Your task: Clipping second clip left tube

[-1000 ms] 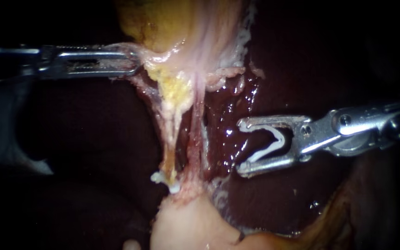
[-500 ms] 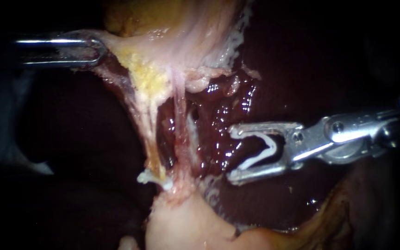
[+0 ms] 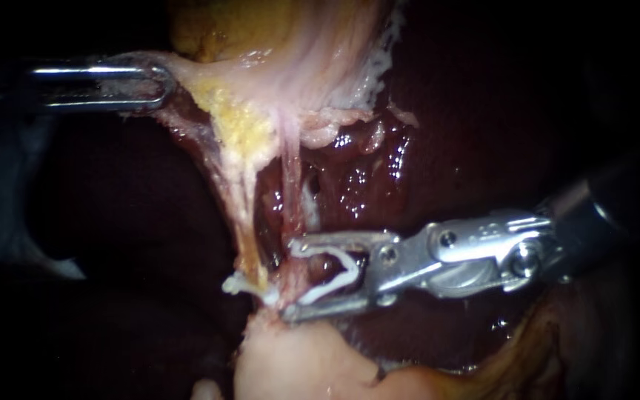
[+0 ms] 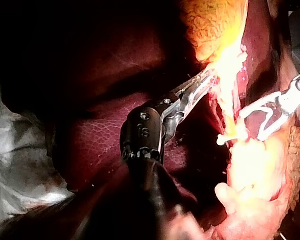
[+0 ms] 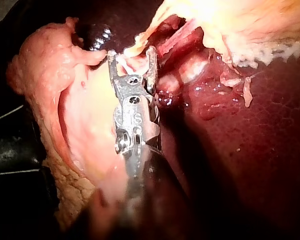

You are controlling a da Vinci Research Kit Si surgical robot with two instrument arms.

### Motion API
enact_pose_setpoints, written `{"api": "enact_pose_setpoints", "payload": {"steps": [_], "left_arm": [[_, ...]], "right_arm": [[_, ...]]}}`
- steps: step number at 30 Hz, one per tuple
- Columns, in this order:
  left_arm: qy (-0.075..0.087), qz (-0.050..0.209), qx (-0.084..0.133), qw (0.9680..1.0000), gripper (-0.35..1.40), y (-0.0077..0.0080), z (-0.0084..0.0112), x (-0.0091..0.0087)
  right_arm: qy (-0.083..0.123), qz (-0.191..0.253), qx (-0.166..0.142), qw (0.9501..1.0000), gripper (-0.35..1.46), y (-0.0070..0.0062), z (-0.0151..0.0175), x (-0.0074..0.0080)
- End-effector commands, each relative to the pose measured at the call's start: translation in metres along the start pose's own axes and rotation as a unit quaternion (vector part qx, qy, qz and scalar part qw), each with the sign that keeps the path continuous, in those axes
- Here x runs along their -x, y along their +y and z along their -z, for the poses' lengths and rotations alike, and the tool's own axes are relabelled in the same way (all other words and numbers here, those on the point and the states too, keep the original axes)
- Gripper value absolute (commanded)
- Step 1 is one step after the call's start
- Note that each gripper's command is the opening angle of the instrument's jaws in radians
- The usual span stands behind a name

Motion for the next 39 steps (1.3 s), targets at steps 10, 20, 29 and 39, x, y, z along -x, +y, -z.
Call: {"api": "enact_pose_setpoints", "payload": {"steps": [10,20,29,39], "left_arm": [[0.000,0.000,0.000,1.0000,-0.35,0.0000,-0.0001,0.0001],[0.000,0.000,0.000,1.0000,-0.35,0.0000,-0.0001,0.0001],[0.000,0.000,0.000,1.0000,-0.35,0.0001,-0.0001,0.0001],[0.000,0.000,0.000,1.0000,-0.35,0.0001,-0.0002,0.0001]], "right_arm": [[0.000,-0.001,-0.002,1.0000,0.50,0.0028,-0.0020,0.0018],[0.019,-0.014,-0.029,0.9993,0.50,0.0036,-0.0049,0.0007],[0.021,-0.017,-0.046,0.9986,0.50,0.0027,-0.0088,0.0000],[0.032,-0.031,-0.070,0.9965,0.50,-0.0008,-0.0096,-0.0013]]}}
